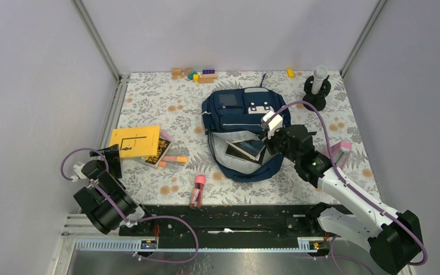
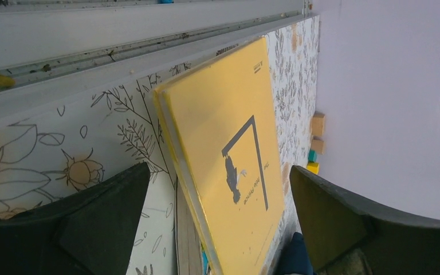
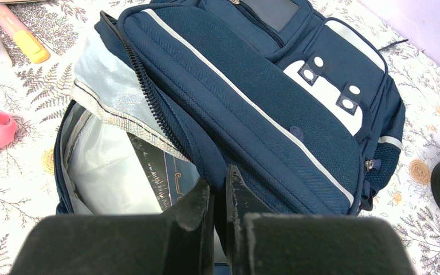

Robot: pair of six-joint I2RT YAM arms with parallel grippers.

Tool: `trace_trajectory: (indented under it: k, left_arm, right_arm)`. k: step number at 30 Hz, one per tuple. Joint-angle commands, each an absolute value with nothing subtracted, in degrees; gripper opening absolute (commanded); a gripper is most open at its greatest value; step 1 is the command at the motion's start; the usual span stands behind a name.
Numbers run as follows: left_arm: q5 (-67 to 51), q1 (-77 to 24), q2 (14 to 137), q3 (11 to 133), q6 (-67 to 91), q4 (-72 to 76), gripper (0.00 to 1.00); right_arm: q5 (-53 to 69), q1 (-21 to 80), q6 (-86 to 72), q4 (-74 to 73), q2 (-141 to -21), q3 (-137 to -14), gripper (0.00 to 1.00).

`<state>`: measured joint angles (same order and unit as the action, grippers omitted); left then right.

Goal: Pack the student bag
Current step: Pick up the book from the center of the board.

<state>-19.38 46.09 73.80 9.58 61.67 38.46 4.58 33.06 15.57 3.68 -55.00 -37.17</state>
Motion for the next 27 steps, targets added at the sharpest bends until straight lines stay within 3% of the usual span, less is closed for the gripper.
trace_trajectory:
  k: [1,8,14,23,27]
  left_arm:
    - [-21.2,46.5,78.3,9.7,63.2,49.3,0.92]
    - [-24.5,46.4,90.1,9.6,68.0,64.6,0.76]
    - [-25.0,46.4,93.8,10.0,68.9,68.8,0.61]
    - [-24.9,46.4,88.0,9.2,69.2,67.1,0.17]
    - [-24.5,46.4,78.7,9.8,65.9,57.7,0.14]
  right_arm:
    - [3.2,32.8,14.4,6.6,-53.4,-38.1,0.00]
    - [3.0,32.7,14.5,6.5,-53.7,-38.2,0.00]
    - [2.7,32.8,14.7,6.5,-53.6,-38.1,0.00]
    - [2.8,32.7,14.6,6.6,-53.4,-37.7,0.00]
    - [2.7,32.6,14.5,6.5,-53.2,-37.7,0.00]
